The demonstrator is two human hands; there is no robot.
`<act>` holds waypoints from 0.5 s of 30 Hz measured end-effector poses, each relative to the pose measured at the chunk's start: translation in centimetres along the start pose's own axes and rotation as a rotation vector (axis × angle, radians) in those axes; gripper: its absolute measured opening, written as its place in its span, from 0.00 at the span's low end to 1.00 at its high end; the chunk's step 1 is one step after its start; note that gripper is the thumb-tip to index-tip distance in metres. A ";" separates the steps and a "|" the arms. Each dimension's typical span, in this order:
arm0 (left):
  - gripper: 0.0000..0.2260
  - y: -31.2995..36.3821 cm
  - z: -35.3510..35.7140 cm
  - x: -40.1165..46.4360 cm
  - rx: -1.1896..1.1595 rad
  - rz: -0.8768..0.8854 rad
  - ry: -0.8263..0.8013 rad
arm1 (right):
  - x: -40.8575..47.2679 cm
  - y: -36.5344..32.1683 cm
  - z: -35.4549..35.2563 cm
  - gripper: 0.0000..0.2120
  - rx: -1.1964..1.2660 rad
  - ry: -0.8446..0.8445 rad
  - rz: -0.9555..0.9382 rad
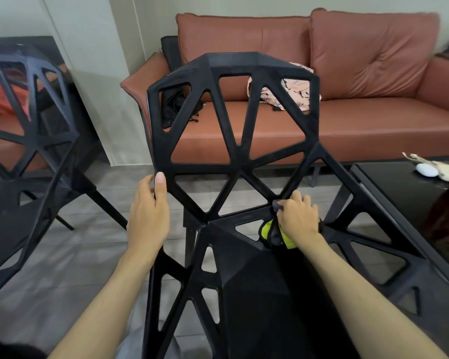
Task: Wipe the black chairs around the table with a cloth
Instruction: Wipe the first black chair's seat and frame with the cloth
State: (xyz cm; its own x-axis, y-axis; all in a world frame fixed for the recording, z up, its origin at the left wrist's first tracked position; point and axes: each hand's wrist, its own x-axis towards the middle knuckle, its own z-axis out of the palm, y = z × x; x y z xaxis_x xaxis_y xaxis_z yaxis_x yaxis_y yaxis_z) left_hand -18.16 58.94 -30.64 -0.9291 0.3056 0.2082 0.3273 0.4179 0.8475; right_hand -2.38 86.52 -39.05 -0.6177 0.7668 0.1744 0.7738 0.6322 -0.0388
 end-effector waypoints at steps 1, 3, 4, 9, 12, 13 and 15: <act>0.35 0.1 0.1 0.0 0.006 -0.001 0.001 | 0.2 -0.1 -0.2 0.14 0.063 -0.058 -0.007; 0.34 0.2 0.1 0.0 0.009 -0.003 0.001 | 1.0 0.3 -1.0 0.15 0.117 -0.190 -0.043; 0.34 0.2 0.0 -0.1 0.007 -0.002 0.000 | 1.3 0.6 -1.2 0.15 0.096 -0.196 -0.055; 0.34 0.4 0.1 -0.1 0.001 0.006 0.008 | 0.2 -0.4 -1.1 0.15 0.109 -0.125 0.020; 0.35 0.4 0.4 0.1 -0.007 0.008 -0.007 | -2.0 -4.7 -0.7 0.16 0.409 -0.243 0.045; 0.35 0.3 0.4 0.1 -0.011 0.006 -0.011 | -3.0 -6.8 -0.8 0.16 0.488 -0.270 -0.002; 0.36 0.1 0.2 0.0 -0.006 -0.002 -0.019 | -5.1 -10.9 -0.9 0.14 0.557 -0.293 -0.137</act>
State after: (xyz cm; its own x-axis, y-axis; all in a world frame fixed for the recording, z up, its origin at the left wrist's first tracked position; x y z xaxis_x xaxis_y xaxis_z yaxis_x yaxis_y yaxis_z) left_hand -18.09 59.15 -30.68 -0.9263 0.3209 0.1973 0.3245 0.4134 0.8508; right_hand -7.55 75.66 -38.60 -0.7797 0.6234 -0.0587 0.5450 0.6295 -0.5539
